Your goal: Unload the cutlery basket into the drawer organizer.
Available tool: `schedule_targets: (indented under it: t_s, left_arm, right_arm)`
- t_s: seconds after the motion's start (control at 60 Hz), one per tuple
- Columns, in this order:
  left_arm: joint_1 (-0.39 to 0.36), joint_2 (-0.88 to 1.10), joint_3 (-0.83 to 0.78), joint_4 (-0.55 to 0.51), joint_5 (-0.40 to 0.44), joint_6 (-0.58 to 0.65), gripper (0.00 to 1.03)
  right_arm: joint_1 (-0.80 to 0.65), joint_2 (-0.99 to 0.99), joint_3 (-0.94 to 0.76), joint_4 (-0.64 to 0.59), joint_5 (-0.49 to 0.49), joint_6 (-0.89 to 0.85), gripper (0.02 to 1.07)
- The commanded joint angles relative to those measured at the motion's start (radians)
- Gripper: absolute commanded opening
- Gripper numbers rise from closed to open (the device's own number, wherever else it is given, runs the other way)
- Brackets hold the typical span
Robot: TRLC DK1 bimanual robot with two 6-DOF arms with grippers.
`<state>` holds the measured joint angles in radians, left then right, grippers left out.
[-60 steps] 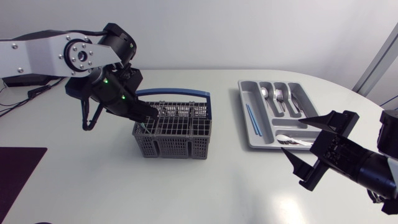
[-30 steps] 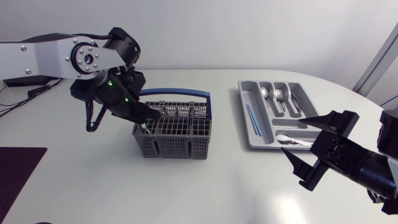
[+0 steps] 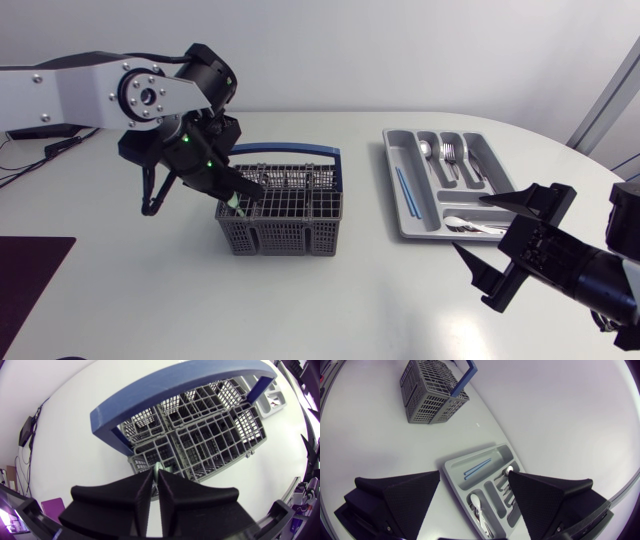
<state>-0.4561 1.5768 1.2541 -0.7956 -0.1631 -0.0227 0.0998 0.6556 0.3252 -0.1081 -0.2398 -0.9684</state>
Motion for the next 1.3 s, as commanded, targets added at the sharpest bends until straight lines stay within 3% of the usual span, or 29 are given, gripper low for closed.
schedule_targets:
  t_s: [0.0, 0.3, 0.517, 0.85, 1.117, 1.283]
  left_arm:
    - [-0.007, -0.035, 0.025, -0.011, -0.013, 0.013, 0.1]
    - [-0.012, -0.087, 0.027, -0.011, -0.056, 0.052, 0.1]
    - [-0.021, -0.144, 0.048, -0.011, -0.135, 0.095, 0.1]
    - [-0.03, -0.218, 0.088, -0.05, -0.164, 0.121, 0.1]
    - [-0.041, -0.279, 0.136, -0.07, -0.148, 0.124, 0.1]
    - [-0.036, -0.301, 0.162, -0.077, -0.021, 0.11, 0.1]
  right_arm:
    - [0.012, -0.01, -0.026, -0.01, -0.006, 0.008, 1.01]
    - [0.02, -0.022, -0.034, -0.021, -0.006, 0.008, 1.01]
    - [0.024, -0.022, -0.029, -0.024, -0.004, 0.007, 1.01]
    - [0.051, -0.031, -0.02, -0.022, 0.004, 0.025, 1.01]
    - [0.118, -0.079, 0.034, -0.064, 0.011, 0.117, 1.01]
    - [0.193, -0.073, 0.086, -0.088, 0.02, 0.198, 1.0]
